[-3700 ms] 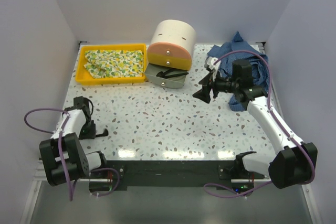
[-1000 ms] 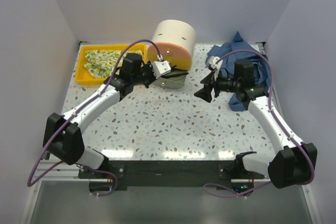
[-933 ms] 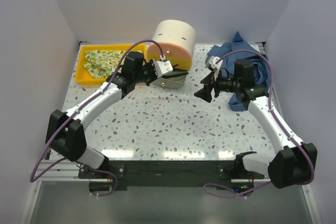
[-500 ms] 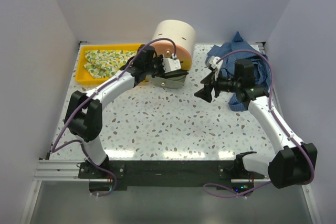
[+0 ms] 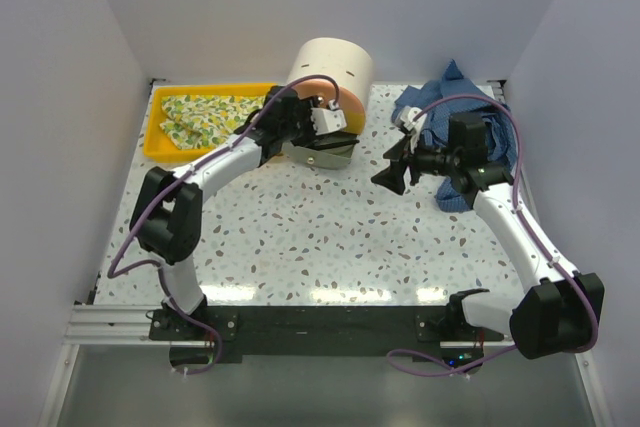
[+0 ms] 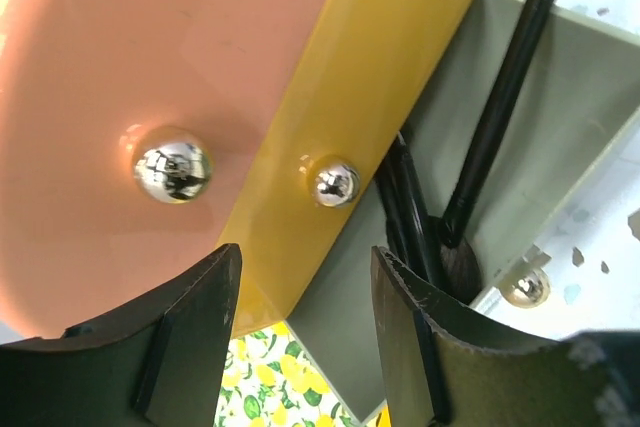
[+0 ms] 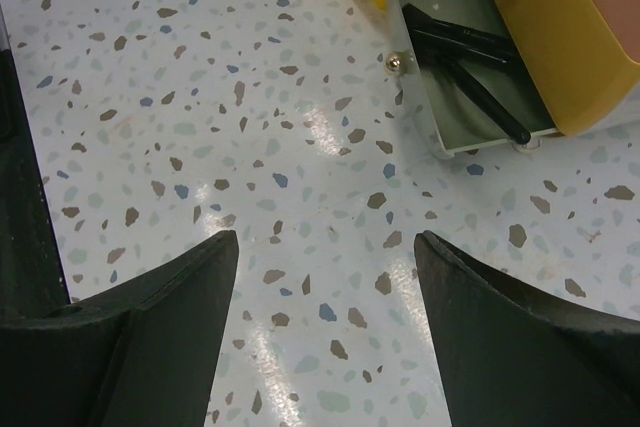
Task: Organize the makeup
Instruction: Place the makeup brush in the storage box.
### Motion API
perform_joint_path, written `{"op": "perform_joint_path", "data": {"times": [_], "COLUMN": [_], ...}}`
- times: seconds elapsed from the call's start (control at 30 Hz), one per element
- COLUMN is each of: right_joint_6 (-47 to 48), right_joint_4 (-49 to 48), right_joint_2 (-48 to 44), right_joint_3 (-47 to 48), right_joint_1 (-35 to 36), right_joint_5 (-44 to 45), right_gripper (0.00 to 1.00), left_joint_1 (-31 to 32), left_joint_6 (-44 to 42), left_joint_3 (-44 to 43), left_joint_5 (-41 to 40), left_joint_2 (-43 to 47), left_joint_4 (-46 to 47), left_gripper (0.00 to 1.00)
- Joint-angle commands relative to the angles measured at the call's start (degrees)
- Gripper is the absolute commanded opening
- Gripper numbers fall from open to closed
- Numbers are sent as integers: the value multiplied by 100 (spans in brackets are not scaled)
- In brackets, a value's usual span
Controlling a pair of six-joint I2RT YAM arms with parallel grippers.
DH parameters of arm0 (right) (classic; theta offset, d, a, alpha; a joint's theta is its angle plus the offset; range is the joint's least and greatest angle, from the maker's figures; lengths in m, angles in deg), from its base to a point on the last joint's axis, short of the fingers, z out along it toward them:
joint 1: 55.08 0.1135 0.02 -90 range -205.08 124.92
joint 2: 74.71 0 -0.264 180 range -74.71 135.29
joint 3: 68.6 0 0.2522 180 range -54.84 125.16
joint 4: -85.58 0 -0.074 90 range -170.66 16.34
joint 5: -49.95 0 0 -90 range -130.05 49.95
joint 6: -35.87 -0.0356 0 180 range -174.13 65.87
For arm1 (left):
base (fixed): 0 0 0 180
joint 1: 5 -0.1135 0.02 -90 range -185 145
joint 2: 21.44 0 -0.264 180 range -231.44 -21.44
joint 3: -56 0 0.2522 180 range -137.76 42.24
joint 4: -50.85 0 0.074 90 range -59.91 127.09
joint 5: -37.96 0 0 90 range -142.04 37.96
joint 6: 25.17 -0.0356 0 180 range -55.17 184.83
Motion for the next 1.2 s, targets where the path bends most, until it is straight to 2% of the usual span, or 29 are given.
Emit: {"op": "perform_joint_path", "data": {"times": [0.0,0.13,0.27,0.33,0.5,0.63,0.67,0.73,0.77,0.93,1.17], "right_joint_6": [79,220,448,510,922,1492,1599,1871,1933,2276,2593], "right_joint_4": [-53,9,114,272,886,1484,1616,1915,2003,2504,2944], "right_joint_2": [-85,-59,20,134,476,828,907,1143,1223,2083,3095], "right_joint_3": [14,-12,-4,110,601,1147,1278,1648,1771,2877,4380], "right_joint_1": [-35,-35,-43,-17,202,649,747,1053,1160,1740,2075], "right_joint_5": [-143,-143,-196,-152,304,1068,1496,1876,2096,3362,4303], "right_gripper": [75,75,74,73,70,70,70,70,70,68,66], "left_joint_1": [29,12,-49,-111,-445,-752,-770,-779,-788,-788,-788], "left_joint_6": [461,1103,1999,2667,3933,4242,4216,4155,4120,4110,4225], "left_joint_3": [145,426,1057,1453,2350,3263,3422,3843,3959,4627,4786], "left_joint_5": [24,32,-46,-335,-469,-757,-880,-1344,-1513,-1997,-2147], "left_joint_2": [397,1038,2065,2636,3920,5245,5476,6116,6320,7410,7737], "left_joint_4": [730,1056,1302,1329,1171,689,600,372,353,63,124], "left_gripper": [59,59,60,62,69,76,78,97,100,100,100]}}
